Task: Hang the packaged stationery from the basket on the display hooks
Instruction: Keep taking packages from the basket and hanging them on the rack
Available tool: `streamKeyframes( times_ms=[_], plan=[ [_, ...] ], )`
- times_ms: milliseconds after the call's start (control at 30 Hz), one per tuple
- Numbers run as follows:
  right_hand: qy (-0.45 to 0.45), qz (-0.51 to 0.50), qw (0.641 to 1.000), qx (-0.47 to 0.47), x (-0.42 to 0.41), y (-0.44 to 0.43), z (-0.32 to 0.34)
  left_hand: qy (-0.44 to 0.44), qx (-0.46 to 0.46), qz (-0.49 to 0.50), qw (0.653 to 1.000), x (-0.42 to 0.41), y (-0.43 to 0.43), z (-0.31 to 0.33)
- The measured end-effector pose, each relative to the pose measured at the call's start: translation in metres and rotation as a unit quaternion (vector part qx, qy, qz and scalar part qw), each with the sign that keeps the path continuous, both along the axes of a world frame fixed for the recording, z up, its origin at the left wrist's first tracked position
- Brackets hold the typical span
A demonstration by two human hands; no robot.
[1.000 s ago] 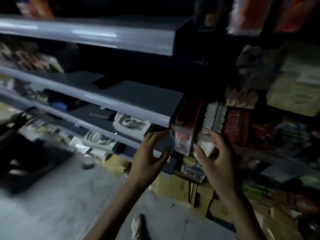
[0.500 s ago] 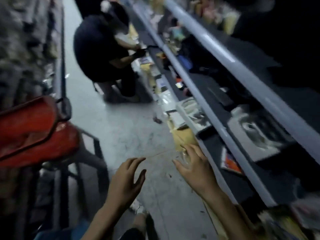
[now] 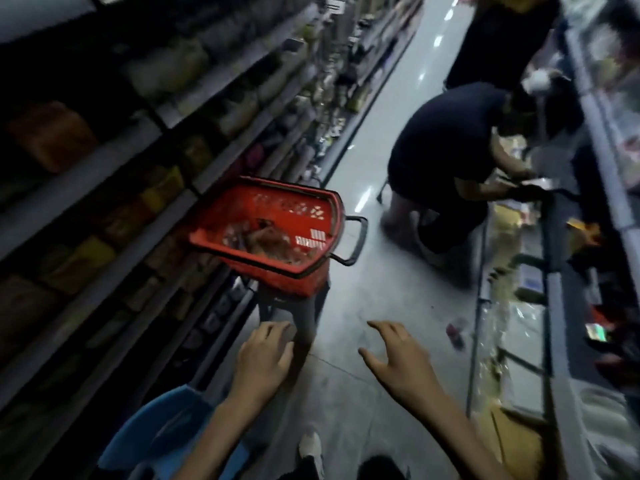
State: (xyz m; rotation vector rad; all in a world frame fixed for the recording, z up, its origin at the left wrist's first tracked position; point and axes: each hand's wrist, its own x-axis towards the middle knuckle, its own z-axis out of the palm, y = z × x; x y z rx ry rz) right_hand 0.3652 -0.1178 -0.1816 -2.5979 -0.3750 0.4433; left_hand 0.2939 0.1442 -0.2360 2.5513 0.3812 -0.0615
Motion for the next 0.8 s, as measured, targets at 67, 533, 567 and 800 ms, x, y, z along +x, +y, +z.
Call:
streamKeyframes(
  times_ms=[67, 533, 567, 800],
  plan=[
    [0.000, 0.036, 0.999, -0.002, 0.025, 0.018, -0.005, 0.008, -0.006, 0.030, 0.999, 0.020, 0.010, -0.007],
    [-0.058, 0.273, 0.959, -0.048, 0.250, 0.128, -0.070, 0.184, 0.097, 0.033, 0.978, 0.200, 0.038, -0.056],
    [-0.062, 0.291, 0.953, -0.056, 0.265, 0.133, -0.077, 0.199, 0.103, 0.023, 0.974, 0.207, 0.040, -0.058],
    [-0.080, 0.398, 0.906, -0.117, 0.331, 0.150, -0.118, 0.251, 0.098, 0.024, 0.963, 0.227, 0.064, -0.078]
  ],
)
